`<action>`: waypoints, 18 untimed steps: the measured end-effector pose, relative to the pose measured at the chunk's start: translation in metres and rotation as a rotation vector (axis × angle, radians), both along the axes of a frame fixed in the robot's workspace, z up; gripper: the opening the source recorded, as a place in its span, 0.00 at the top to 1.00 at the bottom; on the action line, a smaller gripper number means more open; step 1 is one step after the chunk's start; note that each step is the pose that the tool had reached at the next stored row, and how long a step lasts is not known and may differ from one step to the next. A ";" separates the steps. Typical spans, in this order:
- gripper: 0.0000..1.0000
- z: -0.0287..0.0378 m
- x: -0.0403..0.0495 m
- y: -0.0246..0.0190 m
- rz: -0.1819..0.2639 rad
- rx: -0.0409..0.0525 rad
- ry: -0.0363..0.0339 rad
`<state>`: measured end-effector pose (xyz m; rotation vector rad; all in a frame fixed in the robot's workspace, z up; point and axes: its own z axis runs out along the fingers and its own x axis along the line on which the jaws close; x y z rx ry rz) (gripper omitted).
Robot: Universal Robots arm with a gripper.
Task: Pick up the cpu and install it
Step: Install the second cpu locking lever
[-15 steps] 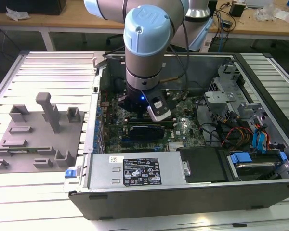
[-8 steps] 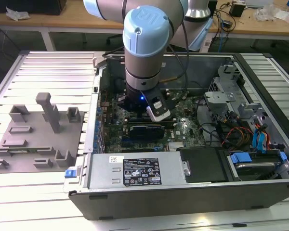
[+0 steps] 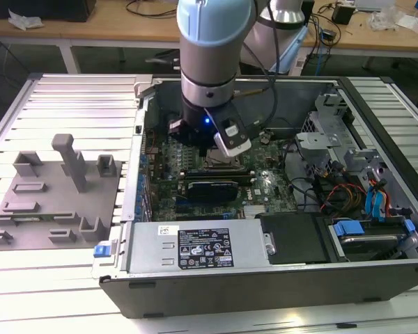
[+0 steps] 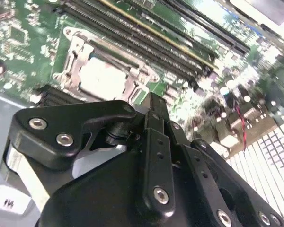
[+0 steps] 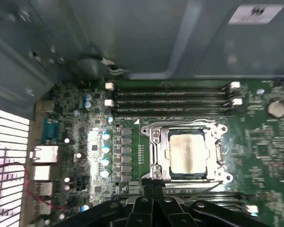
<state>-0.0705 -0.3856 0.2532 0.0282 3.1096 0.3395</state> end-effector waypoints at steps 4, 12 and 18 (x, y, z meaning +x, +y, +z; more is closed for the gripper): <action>0.89 0.0091 0.0034 0.0000 0.000 0.0003 -0.0001; 0.89 0.0087 0.0197 -0.0040 -0.002 -0.0001 0.0001; 0.89 -0.0009 0.0211 -0.0142 -0.008 0.0000 0.0000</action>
